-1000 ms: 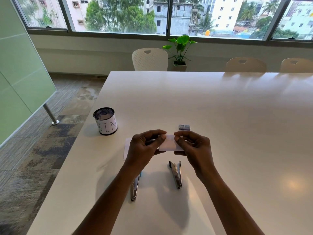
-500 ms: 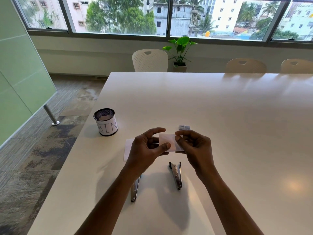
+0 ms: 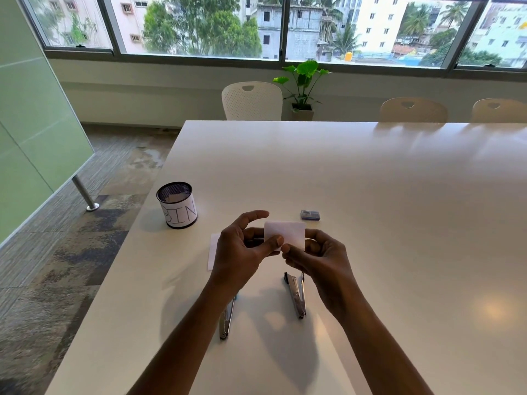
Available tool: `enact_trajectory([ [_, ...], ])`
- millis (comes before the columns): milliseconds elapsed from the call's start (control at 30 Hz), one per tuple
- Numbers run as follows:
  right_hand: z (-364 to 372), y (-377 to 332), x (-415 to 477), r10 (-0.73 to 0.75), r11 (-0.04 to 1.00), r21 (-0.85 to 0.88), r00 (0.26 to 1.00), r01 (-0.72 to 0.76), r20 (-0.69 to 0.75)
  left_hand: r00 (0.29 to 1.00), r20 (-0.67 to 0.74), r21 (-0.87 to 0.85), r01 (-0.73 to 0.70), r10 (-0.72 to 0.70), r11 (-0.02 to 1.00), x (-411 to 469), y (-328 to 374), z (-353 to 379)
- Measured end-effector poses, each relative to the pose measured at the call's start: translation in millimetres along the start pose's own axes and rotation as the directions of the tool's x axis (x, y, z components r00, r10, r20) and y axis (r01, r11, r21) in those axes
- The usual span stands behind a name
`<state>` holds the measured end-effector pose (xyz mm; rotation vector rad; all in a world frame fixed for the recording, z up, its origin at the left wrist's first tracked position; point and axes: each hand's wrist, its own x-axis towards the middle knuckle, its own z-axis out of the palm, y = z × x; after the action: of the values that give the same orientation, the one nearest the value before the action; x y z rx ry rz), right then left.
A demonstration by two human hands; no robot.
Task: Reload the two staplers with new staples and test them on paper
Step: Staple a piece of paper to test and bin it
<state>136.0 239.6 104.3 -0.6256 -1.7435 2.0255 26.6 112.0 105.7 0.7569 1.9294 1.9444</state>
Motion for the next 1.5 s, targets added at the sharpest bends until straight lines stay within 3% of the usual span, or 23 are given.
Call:
enact_trajectory([
  [167, -1, -2, 1, 0.008, 1.0, 0.022, 1.0, -0.009, 0.018, 1.0, 0.01, -0.031, 0.029, -0.029, 0.999, -2, 0, 0],
  [567, -4, -3, 0, 0.027, 1.0, -0.001, 1.0, -0.026, 0.014, 0.965, 0.182, -0.176, 0.222, -0.19, 0.959, -9, 4, -6],
  [867, -13, 0, -3, 0.05, 0.998, -0.029, 0.998, -0.049, 0.032, 0.957, 0.152, -0.134, 0.269, -0.249, 0.954, -10, 1, -10],
  [1067, -25, -2, -2, 0.039, 0.999, -0.007, 0.999, -0.039, 0.024, 0.945, 0.185, -0.176, 0.302, -0.27, 0.937, -11, -5, -19],
  [1233, -34, -4, 2, -0.006, 0.999, -0.036, 1.0, 0.006, -0.021, 0.946, 0.106, -0.279, 0.325, -0.308, 0.903, -8, -13, -27],
  [1300, -35, 4, 4, -0.034, 0.995, -0.098, 0.998, 0.028, -0.062, 0.944, 0.092, -0.301, 0.329, -0.316, 0.895, -8, -15, -27],
  [1367, -35, 20, 7, -0.111, 0.943, -0.327, 0.984, 0.06, -0.142, 0.944, 0.085, -0.317, 0.329, -0.319, 0.889, -9, -17, -25],
  [1433, -29, 37, 5, -0.174, 0.773, -0.634, 0.97, 0.027, -0.172, 0.945, 0.078, -0.333, 0.324, -0.317, 0.886, -11, -18, -22],
  [1500, -21, 53, 0, -0.169, 0.588, -0.808, 0.974, -0.025, -0.152, 0.947, 0.067, -0.338, 0.317, -0.313, 0.886, -12, -20, -19],
])
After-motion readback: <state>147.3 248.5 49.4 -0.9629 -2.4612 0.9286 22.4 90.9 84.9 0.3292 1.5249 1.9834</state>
